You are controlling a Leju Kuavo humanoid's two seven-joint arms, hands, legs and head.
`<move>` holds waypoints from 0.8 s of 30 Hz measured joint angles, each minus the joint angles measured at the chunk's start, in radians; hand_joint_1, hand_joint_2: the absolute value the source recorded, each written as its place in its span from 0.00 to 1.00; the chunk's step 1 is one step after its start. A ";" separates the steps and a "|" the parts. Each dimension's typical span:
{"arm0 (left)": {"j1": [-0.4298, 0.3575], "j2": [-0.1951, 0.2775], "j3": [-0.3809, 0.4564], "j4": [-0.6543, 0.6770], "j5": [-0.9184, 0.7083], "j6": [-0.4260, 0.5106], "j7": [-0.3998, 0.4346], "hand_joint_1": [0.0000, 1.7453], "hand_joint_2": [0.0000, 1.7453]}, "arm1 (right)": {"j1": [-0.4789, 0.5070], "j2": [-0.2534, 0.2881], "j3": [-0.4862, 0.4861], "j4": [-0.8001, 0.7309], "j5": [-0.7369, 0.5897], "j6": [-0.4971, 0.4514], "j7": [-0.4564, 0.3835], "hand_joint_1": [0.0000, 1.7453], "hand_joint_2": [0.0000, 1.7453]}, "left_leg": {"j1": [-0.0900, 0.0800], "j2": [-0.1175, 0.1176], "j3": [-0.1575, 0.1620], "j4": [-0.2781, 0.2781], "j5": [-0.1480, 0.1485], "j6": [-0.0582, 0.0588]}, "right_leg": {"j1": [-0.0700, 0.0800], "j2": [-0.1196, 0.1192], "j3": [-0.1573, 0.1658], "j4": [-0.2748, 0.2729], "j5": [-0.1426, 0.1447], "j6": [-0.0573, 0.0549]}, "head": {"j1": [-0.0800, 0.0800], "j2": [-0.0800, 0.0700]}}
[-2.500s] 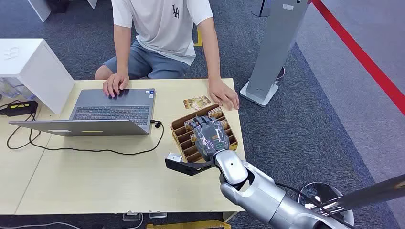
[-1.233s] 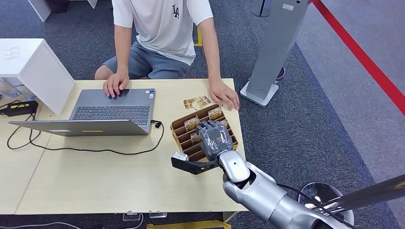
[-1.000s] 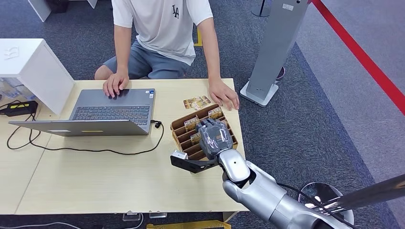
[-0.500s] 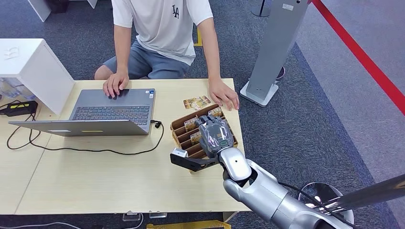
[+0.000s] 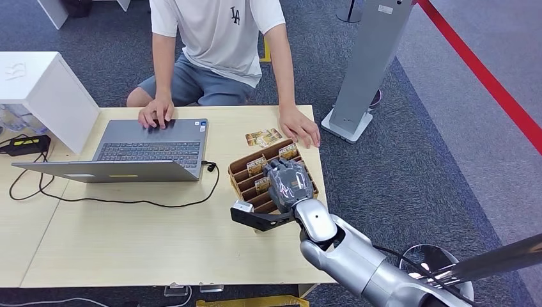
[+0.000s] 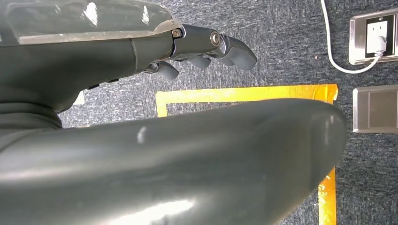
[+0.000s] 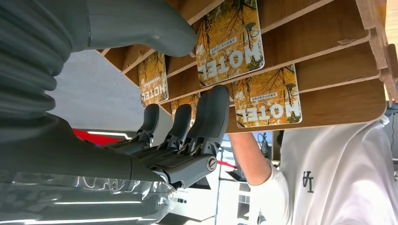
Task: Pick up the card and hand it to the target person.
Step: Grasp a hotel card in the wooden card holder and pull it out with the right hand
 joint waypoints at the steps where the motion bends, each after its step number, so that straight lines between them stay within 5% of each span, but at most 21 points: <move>1: 0.000 0.000 0.000 0.000 0.000 0.000 0.000 0.00 0.00 | 0.000 0.001 0.000 0.002 -0.001 0.000 0.000 0.51 1.00 | 0.000 0.000 0.000 0.000 0.000 0.000 | 0.000 0.000 0.000 0.000 0.000 0.000 | 0.000 0.000; 14: 0.001 0.000 0.000 0.000 0.009 0.000 -0.002 0.00 0.00 | -0.001 0.005 0.000 0.013 -0.002 -0.008 0.001 0.41 1.00 | 0.000 0.000 0.000 0.000 0.000 0.000 | 0.000 0.000 0.000 0.000 0.000 0.000 | 0.000 0.000; 24: 0.000 0.000 0.000 0.000 0.010 0.000 -0.006 0.00 0.00 | -0.001 0.005 0.000 -0.003 -0.001 -0.008 -0.001 0.46 1.00 | 0.000 0.000 0.000 0.000 0.000 0.000 | 0.000 0.000 0.000 0.000 0.000 0.000 | 0.000 0.000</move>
